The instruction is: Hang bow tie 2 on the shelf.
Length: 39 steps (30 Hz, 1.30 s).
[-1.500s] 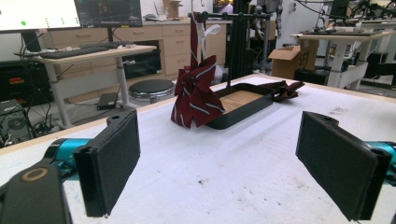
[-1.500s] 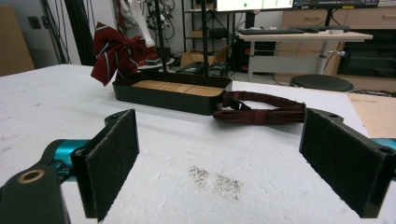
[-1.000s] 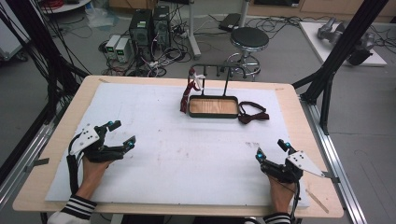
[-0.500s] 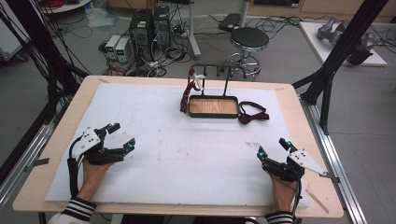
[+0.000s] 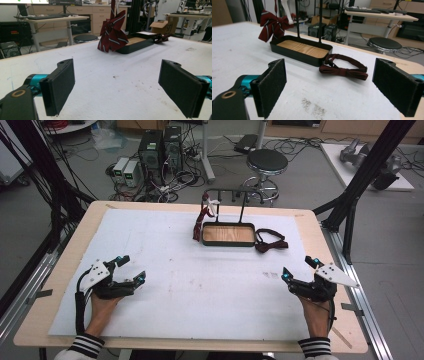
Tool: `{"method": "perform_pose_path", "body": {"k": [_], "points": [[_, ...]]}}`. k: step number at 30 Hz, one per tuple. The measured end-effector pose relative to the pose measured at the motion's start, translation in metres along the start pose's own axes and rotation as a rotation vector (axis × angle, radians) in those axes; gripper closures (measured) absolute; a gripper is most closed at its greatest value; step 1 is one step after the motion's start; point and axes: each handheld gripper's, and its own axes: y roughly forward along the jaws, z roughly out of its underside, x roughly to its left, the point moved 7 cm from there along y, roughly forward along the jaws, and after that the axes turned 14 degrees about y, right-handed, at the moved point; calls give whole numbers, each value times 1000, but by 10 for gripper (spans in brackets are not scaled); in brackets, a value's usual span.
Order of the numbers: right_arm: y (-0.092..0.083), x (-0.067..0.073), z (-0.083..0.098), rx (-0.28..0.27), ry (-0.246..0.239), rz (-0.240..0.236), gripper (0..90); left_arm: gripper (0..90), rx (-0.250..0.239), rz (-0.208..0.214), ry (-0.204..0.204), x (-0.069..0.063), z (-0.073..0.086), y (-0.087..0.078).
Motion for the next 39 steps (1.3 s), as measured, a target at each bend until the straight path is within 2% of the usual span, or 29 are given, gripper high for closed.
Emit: {"method": "perform_pose_path", "body": {"k": [2,5,14,20,23,26,30,34,39], "points": [[3,-1,-5,21,-19,-2,111,142,-3,-3,3,0,0,-1],[5,-2,-10,36,-16,-5,111,142,-4,-4,11,-1,0,-1],[19,-8,-34,125,-121,-2,111,142,-25,-21,3,1,-1,-3],[31,-16,-46,174,-156,-5,111,142,-35,-33,3,4,-1,-4],[38,-22,-49,213,-202,5,112,142,-36,-36,-1,4,-1,-4],[43,-28,-51,245,-254,42,112,142,-37,-30,-8,5,0,-4],[48,-34,-53,252,-252,53,112,142,-38,-31,-11,5,0,-4],[58,-41,-52,288,-256,55,113,142,-36,-34,-10,5,0,-4],[71,-40,-55,325,-259,18,113,142,-35,-34,-12,5,0,-4]]}}
